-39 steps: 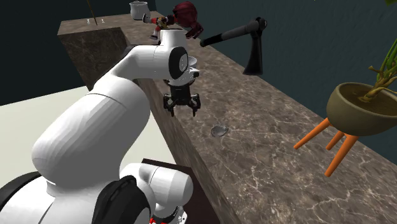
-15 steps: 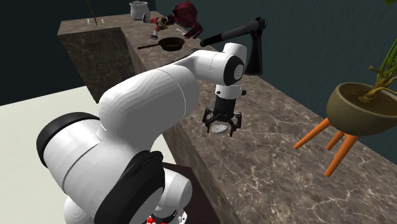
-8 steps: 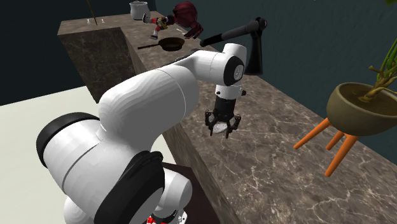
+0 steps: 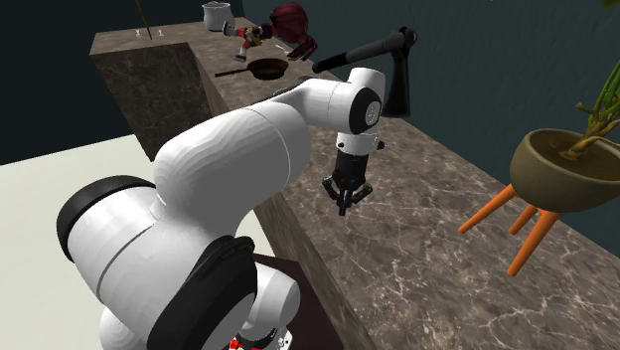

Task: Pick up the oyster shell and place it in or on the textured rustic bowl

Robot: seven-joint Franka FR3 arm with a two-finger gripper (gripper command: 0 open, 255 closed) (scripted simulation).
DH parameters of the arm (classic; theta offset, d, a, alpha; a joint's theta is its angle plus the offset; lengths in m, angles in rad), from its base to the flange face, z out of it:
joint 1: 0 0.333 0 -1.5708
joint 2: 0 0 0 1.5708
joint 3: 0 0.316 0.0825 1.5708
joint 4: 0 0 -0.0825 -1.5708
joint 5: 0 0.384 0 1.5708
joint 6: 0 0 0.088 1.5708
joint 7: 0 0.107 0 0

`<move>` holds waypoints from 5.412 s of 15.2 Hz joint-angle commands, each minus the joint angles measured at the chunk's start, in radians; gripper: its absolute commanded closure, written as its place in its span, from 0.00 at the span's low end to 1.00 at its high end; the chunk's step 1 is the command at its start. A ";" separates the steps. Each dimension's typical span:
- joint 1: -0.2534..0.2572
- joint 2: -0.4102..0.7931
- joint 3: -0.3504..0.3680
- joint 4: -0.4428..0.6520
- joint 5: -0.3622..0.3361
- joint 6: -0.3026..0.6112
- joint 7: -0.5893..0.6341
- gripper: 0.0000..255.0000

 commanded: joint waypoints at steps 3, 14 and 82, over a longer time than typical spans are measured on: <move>0.000 -0.013 0.008 0.010 0.008 0.028 0.022 0.00; -0.009 -0.086 0.022 -0.069 0.010 0.216 0.106 0.00; 0.155 0.469 0.331 0.805 0.245 -0.140 0.475 1.00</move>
